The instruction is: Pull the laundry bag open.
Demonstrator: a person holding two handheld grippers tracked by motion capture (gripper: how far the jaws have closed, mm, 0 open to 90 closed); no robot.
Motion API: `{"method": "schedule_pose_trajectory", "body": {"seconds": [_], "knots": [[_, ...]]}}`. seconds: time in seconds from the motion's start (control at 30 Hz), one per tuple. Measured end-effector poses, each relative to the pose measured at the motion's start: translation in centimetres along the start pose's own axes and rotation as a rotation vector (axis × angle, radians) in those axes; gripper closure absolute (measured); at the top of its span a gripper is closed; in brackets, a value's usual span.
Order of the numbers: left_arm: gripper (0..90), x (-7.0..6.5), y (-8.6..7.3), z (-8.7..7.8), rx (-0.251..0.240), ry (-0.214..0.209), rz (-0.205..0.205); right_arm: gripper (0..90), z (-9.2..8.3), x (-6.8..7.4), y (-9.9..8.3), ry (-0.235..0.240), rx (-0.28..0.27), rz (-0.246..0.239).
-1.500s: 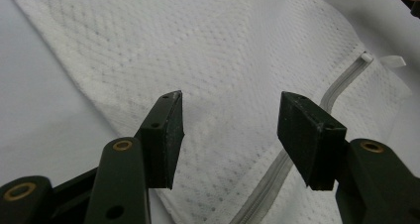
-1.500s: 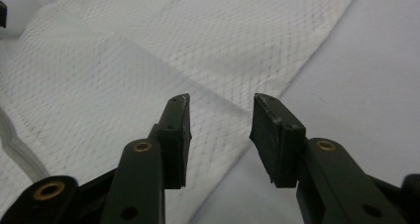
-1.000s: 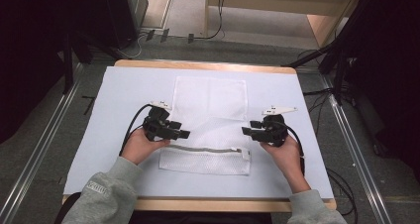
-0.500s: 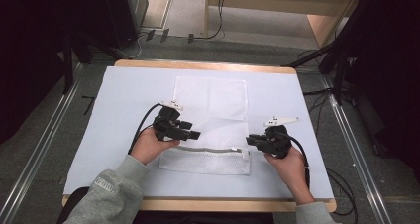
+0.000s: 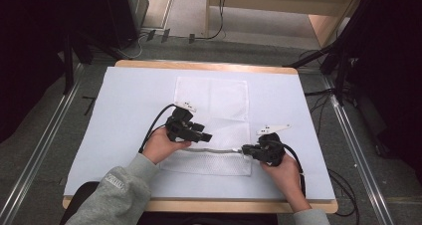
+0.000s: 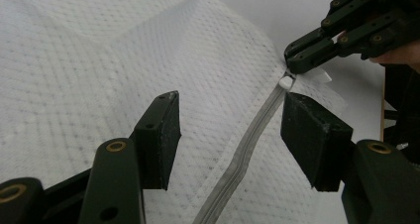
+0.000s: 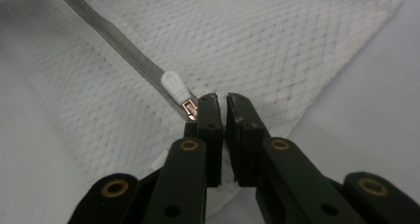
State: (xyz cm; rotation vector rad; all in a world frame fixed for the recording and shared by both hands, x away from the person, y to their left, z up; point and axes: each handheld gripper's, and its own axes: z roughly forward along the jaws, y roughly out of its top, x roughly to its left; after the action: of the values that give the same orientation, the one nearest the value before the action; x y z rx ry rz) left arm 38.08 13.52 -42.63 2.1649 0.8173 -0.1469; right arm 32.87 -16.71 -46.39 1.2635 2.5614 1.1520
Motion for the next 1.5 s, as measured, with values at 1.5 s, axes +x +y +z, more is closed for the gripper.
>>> {"method": "schedule_pose_trajectory", "body": {"seconds": [1.5], "knots": [[73.4,-3.8,1.1,8.8,0.123,-0.055,0.028,87.0,0.6,-0.1,-0.7,-0.007,-0.004,-0.064]]}}
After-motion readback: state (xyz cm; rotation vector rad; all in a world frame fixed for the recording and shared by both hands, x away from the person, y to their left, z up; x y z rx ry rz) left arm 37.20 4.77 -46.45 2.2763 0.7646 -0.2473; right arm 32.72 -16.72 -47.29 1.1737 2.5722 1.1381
